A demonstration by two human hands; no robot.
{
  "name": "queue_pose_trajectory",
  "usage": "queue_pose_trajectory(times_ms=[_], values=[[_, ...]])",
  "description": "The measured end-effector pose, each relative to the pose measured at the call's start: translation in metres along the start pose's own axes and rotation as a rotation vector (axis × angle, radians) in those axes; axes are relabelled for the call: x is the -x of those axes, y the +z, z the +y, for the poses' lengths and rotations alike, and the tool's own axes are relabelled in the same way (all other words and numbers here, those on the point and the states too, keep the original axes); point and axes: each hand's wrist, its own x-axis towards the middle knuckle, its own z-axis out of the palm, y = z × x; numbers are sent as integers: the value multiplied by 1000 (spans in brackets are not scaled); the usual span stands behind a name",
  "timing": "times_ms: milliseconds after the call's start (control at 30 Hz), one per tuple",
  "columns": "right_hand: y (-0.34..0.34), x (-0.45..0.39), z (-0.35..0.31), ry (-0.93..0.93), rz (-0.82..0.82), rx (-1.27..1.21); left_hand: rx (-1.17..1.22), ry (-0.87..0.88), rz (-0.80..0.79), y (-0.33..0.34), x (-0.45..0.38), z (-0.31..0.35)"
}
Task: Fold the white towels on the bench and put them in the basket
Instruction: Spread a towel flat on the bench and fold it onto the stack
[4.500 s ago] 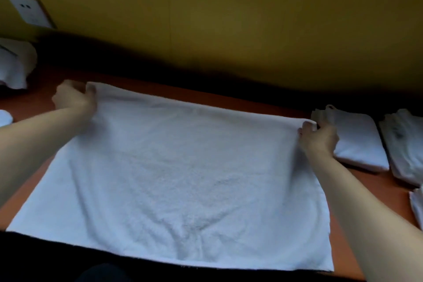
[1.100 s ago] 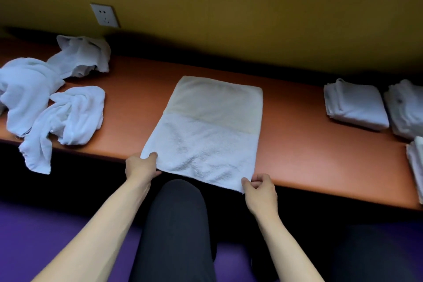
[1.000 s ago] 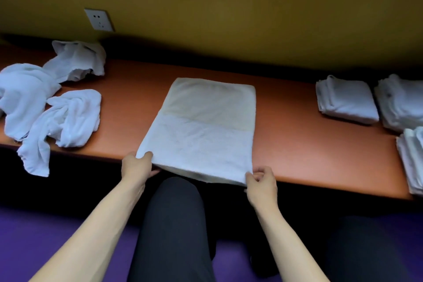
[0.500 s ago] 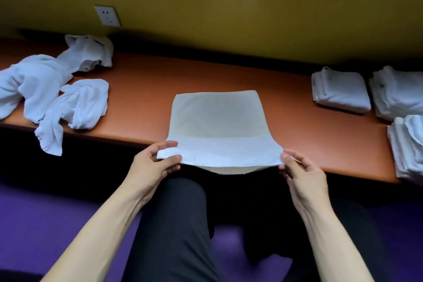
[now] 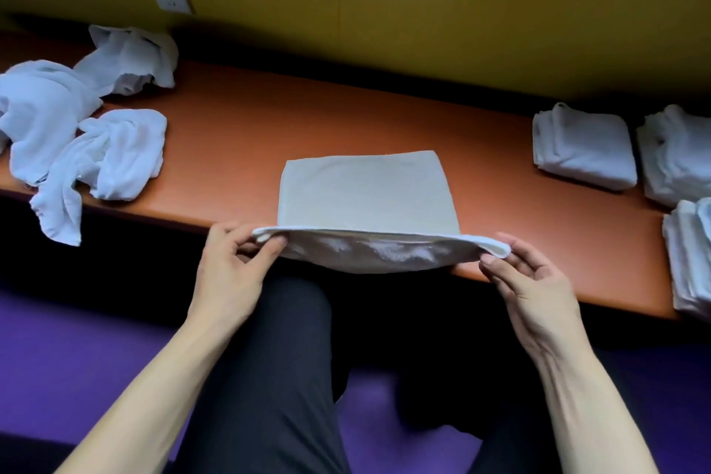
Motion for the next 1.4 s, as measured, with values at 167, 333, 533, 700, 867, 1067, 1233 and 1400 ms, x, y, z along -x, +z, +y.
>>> queue_pose_trajectory(times_ms=[167, 333, 533, 700, 867, 1067, 1233, 1400], values=[[14, -65, 1, -307, 92, 516, 88, 2, -42, 16, -39, -9], [49, -135, -2, -406, 47, 626, 45, -21, 53, 41, -94, -22], [88, -205, -5, -390, 114, 712, -50, -31, 144, 65, -161, -24], [96, -233, 14, -273, 157, 856, -146, -66, 122, 85, -187, -46], [77, -215, 26, -51, 127, 1099, -631, 320, -106, 82, -158, -63], [56, -155, 35, 114, 139, 1126, -748, 199, -406, 75, -123, -79], [71, -146, 12, 498, -24, 287, -738, 196, -410, 75, -125, -74], [121, -127, 2, 223, -45, 273, -625, 176, -393, 71, -126, -72]])
